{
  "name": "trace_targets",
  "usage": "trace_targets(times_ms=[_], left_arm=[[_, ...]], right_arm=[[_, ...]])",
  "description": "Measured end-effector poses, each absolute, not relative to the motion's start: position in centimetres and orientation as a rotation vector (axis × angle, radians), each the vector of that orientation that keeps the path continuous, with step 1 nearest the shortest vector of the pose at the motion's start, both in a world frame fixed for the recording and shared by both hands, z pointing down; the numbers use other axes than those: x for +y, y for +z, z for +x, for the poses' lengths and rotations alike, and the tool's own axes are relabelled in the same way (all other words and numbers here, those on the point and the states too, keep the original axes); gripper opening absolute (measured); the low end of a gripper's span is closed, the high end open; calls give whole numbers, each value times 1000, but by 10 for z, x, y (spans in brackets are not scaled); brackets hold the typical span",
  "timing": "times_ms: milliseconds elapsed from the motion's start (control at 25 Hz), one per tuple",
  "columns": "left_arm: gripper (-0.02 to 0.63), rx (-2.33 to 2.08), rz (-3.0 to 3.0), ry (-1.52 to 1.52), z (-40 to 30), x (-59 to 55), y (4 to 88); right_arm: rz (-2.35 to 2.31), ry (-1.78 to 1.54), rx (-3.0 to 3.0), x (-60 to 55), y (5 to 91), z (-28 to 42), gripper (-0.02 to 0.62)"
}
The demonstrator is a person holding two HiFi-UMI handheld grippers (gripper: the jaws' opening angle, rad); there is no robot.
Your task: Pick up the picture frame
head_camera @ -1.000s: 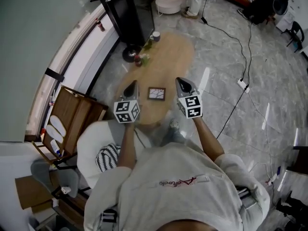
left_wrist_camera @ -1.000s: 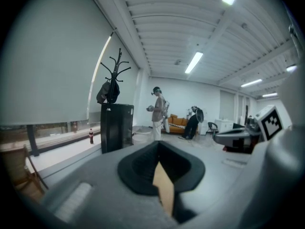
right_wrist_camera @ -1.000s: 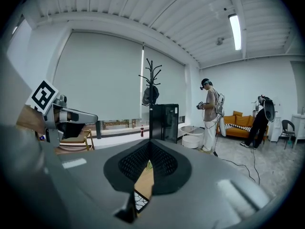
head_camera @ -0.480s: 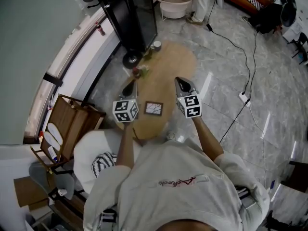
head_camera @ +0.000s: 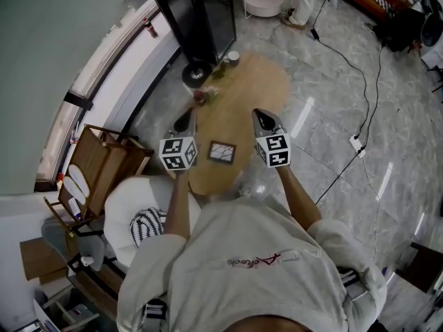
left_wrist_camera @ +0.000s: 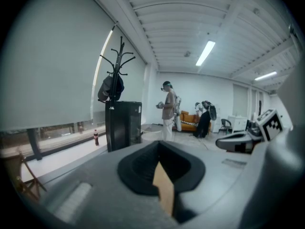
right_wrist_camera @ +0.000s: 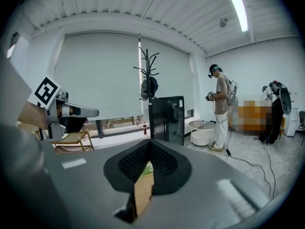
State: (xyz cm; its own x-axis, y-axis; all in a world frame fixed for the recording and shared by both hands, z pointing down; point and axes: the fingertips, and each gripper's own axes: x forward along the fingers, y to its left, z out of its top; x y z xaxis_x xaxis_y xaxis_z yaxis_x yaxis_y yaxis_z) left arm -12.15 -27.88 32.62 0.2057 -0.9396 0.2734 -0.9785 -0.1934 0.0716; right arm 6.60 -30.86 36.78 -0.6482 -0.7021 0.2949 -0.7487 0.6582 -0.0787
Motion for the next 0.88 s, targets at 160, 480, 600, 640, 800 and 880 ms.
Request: trace_targets(times_ms=[160, 480, 600, 640, 800, 880], left_arm=[[2, -1819, 2227, 278, -126, -279, 336], [2, -1746, 2187, 336, -128, -273, 379], [2, -1704, 2178, 362, -129, -271, 399], [2, -1690, 2174, 371, -130, -270, 405], [2, -1634, 2160, 390, -138, -264, 432], [2, -1607, 2150, 396, -145, -264, 447]], right_arm=[[1169, 333, -2632, -312, 383, 61, 5], [1174, 425, -2574, -305, 421, 57, 5], [1180, 477, -2539, -302, 440, 53, 5], [1183, 492, -2528, -300, 446, 52, 5], [1203, 530, -2471, -288, 468, 46, 5], [1214, 540, -2445, -286, 480, 40, 5]])
